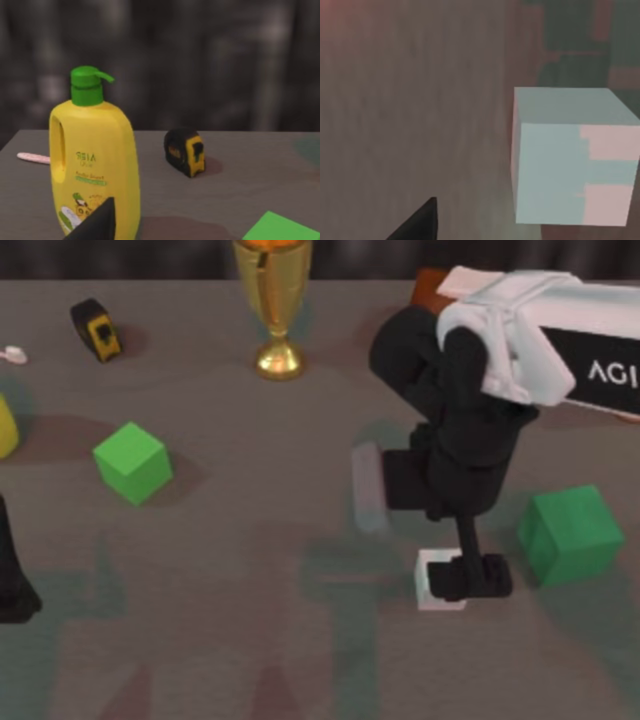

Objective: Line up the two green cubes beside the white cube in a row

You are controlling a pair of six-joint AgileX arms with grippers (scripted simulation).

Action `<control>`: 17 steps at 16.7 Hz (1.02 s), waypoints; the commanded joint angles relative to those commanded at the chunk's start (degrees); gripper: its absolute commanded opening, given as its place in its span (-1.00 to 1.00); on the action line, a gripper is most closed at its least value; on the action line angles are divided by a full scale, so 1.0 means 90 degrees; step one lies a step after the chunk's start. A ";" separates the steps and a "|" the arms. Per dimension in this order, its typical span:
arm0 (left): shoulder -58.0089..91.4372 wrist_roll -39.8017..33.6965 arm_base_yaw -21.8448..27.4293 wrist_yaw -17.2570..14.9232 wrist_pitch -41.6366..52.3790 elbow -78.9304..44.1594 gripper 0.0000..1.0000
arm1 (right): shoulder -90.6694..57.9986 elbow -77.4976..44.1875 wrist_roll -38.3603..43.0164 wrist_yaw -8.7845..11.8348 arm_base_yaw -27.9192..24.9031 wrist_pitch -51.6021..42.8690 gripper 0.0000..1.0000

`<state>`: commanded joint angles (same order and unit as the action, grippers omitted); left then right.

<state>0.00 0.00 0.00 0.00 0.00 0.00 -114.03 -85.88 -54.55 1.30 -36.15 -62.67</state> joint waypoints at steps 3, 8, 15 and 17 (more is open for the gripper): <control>0.0000 0.0000 0.0000 0.0000 0.0000 0.0000 1.00 | 0.0166 -0.0270 -0.0004 -0.0001 -0.0001 -0.0342 1.00; 0.0063 0.0019 0.0011 -0.0004 0.0041 -0.0063 1.00 | 0.0202 -0.0214 0.0018 0.0006 0.0037 -0.0283 1.00; 0.2372 0.0644 0.0235 -0.0027 0.1484 -0.2281 1.00 | 0.2260 0.1255 0.0853 0.0185 0.0850 0.1089 1.00; 0.3578 0.0930 0.0322 -0.0021 0.2174 -0.3325 1.00 | 0.3415 0.2078 0.1341 0.0246 0.1266 0.1752 1.00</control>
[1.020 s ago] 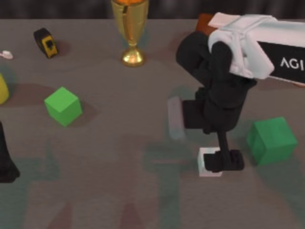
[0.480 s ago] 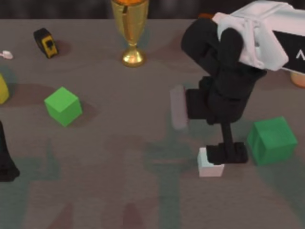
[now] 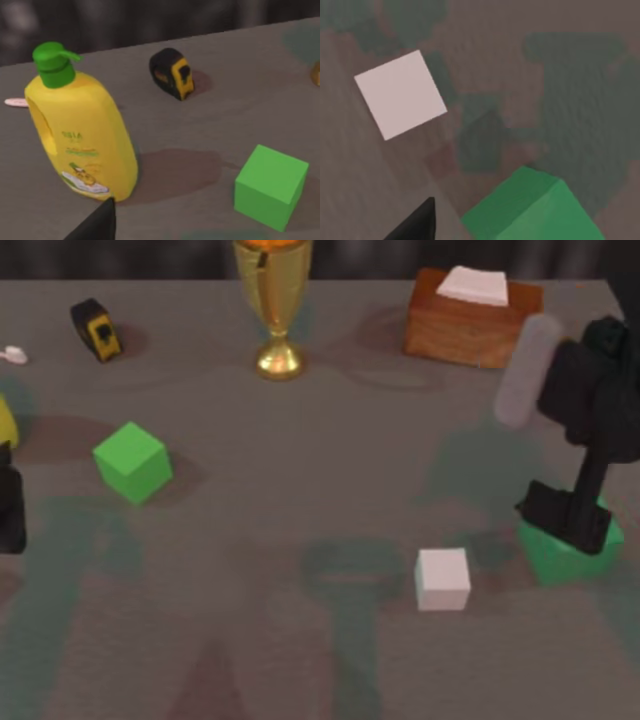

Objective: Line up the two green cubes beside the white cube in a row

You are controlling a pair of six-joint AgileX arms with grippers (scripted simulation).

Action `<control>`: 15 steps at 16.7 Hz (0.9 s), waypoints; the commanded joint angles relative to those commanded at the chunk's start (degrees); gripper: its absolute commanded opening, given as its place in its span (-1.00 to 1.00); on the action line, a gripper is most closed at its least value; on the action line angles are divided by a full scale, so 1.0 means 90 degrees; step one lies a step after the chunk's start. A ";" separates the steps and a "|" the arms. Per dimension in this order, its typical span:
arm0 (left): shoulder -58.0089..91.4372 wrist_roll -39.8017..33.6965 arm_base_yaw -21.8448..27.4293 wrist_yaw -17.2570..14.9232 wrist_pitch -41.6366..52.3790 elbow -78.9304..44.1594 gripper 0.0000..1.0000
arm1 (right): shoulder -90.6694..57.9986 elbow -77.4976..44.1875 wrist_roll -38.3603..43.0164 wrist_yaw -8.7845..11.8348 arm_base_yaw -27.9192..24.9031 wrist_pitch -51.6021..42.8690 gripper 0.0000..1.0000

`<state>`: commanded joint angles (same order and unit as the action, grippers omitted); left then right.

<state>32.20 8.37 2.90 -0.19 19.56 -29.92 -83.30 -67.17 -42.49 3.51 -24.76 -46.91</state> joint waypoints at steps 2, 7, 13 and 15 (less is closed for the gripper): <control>0.1372 0.0310 0.0095 0.0005 0.0761 -0.1126 1.00 | 0.1269 0.0936 0.0553 0.0046 0.0436 0.0690 1.00; 0.5124 0.1107 0.0351 0.0007 0.2743 -0.3957 1.00 | 0.4514 0.3486 0.2061 0.0044 0.1461 0.2392 1.00; 0.8748 0.1928 0.0624 -0.0002 0.4720 -0.6898 1.00 | 0.7473 0.6061 0.3692 -0.0155 0.2298 0.4131 1.00; 0.9539 0.2131 0.0691 -0.0003 0.5171 -0.7664 1.00 | 0.8216 0.6657 0.4112 -0.0239 0.2471 0.4577 1.00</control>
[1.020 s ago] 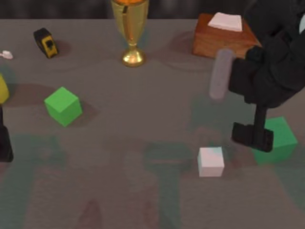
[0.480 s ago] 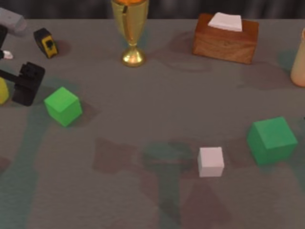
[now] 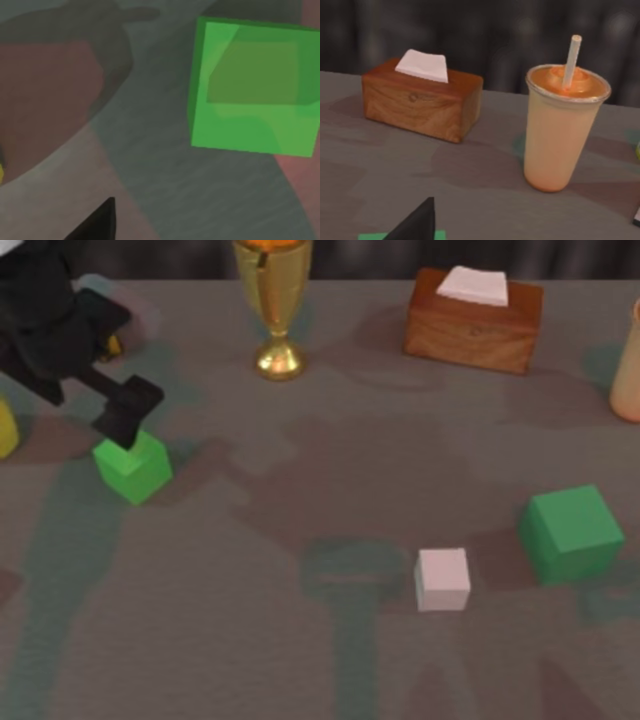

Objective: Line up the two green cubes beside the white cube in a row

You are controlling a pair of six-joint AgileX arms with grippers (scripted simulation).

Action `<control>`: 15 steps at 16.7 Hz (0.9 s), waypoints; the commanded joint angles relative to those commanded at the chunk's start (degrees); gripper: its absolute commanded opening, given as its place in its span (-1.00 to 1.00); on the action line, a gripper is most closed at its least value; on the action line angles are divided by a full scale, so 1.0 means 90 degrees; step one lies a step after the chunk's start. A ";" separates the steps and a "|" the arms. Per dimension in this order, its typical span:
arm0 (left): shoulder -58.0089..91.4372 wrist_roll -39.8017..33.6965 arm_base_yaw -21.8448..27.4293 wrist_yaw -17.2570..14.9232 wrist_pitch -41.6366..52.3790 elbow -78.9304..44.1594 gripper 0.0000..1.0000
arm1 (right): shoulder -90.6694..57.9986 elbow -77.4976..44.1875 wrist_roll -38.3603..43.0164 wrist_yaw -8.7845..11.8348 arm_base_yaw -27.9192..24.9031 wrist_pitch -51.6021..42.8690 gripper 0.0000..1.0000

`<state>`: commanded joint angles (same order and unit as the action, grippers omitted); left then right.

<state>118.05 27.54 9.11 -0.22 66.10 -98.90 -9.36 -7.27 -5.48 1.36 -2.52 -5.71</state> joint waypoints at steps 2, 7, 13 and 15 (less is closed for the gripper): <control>0.0581 0.0154 0.0050 0.0001 0.0323 -0.0602 1.00 | 0.0595 0.0451 0.0331 -0.0078 0.0123 0.0348 1.00; 0.1074 0.0284 0.0091 0.0003 0.0581 -0.1128 1.00 | 0.1039 0.0807 0.0609 -0.0152 0.0216 0.0635 1.00; 0.1131 0.0295 0.0076 0.0002 0.0313 -0.0895 1.00 | 0.1039 0.0807 0.0609 -0.0152 0.0216 0.0635 1.00; 0.1270 0.0297 0.0079 0.0001 -0.0178 -0.0567 1.00 | 0.1039 0.0807 0.0609 -0.0152 0.0216 0.0635 1.00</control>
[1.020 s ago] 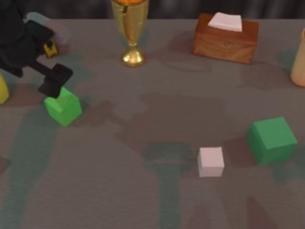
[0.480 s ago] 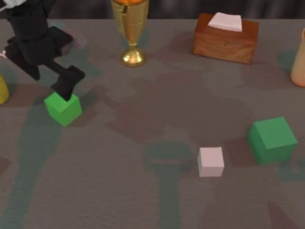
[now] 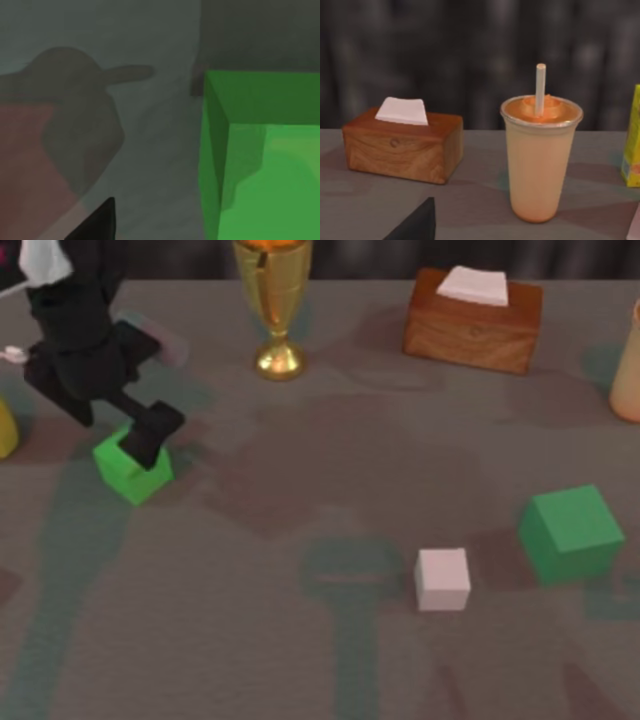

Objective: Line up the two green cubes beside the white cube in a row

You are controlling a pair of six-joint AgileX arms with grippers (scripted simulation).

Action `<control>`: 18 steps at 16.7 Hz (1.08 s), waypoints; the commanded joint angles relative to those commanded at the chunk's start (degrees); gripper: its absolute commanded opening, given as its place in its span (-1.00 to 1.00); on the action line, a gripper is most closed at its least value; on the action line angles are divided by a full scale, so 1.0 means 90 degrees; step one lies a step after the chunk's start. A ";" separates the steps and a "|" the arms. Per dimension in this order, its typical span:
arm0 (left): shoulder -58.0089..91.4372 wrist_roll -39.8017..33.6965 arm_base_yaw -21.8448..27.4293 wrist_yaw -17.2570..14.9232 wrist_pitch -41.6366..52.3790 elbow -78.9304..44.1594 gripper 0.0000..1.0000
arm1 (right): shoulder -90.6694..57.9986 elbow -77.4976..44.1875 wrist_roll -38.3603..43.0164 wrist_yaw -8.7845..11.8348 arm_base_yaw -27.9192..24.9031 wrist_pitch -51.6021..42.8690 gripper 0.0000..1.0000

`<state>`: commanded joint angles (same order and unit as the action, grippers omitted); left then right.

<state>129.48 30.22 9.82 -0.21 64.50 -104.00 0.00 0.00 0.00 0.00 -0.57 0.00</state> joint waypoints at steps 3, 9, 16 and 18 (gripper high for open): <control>0.0242 0.0000 0.0001 -0.0002 -0.0844 0.0543 1.00 | 0.0000 0.0000 0.0000 0.0000 0.0000 0.0000 1.00; 0.0379 0.0004 0.0002 -0.0004 -0.1179 0.0802 1.00 | 0.0000 0.0000 0.0000 0.0000 0.0000 0.0000 1.00; 0.0379 0.0004 0.0002 -0.0004 -0.1179 0.0802 -0.06 | 0.0000 0.0000 0.0000 0.0000 0.0000 0.0000 1.00; 0.0379 0.0004 0.0002 -0.0004 -0.1179 0.0802 -0.36 | 0.0000 0.0000 0.0000 0.0000 0.0000 0.0000 1.00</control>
<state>132.89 30.25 9.84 -0.25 53.88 -96.78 0.00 0.00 0.00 0.00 -0.57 0.00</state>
